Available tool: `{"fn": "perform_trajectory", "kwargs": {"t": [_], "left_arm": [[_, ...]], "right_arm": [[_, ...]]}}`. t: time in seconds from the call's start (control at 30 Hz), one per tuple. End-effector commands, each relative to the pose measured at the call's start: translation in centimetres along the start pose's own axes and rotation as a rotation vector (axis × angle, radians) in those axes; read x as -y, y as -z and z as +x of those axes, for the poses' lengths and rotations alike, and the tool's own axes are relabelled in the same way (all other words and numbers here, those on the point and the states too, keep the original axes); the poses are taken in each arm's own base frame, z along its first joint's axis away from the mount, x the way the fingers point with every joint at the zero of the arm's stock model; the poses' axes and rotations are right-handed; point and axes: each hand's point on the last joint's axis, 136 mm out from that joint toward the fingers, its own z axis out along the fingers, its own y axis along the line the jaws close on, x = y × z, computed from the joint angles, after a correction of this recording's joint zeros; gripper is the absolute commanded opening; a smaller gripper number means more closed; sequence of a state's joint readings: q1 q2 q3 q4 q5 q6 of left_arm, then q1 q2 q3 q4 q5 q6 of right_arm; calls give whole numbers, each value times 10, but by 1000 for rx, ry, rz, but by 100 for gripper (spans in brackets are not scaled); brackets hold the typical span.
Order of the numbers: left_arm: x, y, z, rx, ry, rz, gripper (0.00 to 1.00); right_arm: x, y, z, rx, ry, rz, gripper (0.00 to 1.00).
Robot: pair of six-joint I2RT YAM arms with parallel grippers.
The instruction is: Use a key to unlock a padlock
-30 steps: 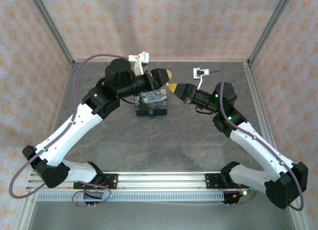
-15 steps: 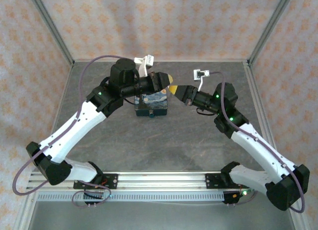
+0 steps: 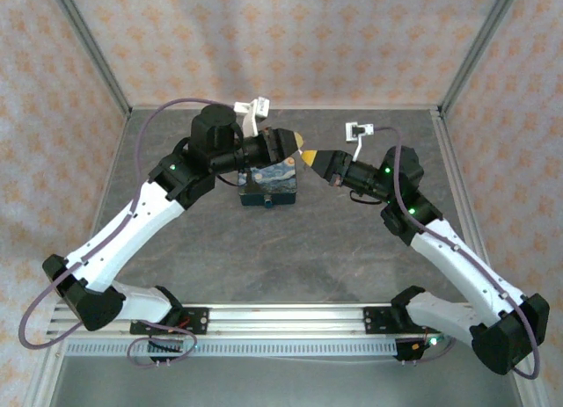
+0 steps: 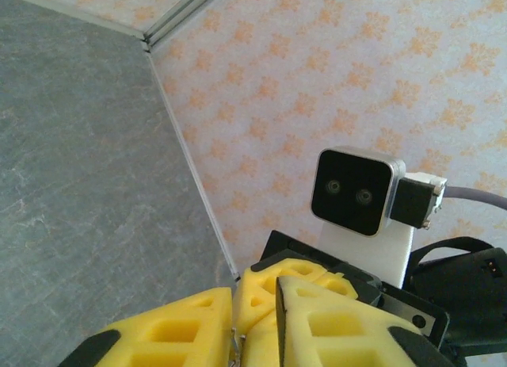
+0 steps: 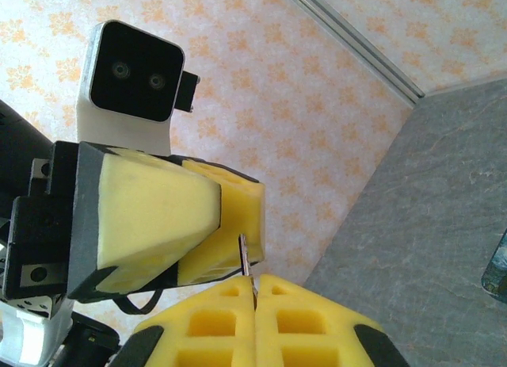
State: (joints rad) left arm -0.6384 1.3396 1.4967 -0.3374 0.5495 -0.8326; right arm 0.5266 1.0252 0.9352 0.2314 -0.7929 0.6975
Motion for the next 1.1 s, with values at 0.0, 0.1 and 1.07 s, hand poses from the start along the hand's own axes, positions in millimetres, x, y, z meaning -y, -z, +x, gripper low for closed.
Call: {"fn": "perform_trajectory", "kwargs": {"t": [0.0,0.1,1.07], "left_arm": [[1,6,2,-4,-11,12,27],[0,6,4,-9,-11,10,23],[6,2,-8,44,-18,30,0]], "right_arm": [[-21,5,-13,39,35,-53,0],[-22,5,-13,40,32,-58,0],[-8,1,-16,84,-45,-77,50]]}}
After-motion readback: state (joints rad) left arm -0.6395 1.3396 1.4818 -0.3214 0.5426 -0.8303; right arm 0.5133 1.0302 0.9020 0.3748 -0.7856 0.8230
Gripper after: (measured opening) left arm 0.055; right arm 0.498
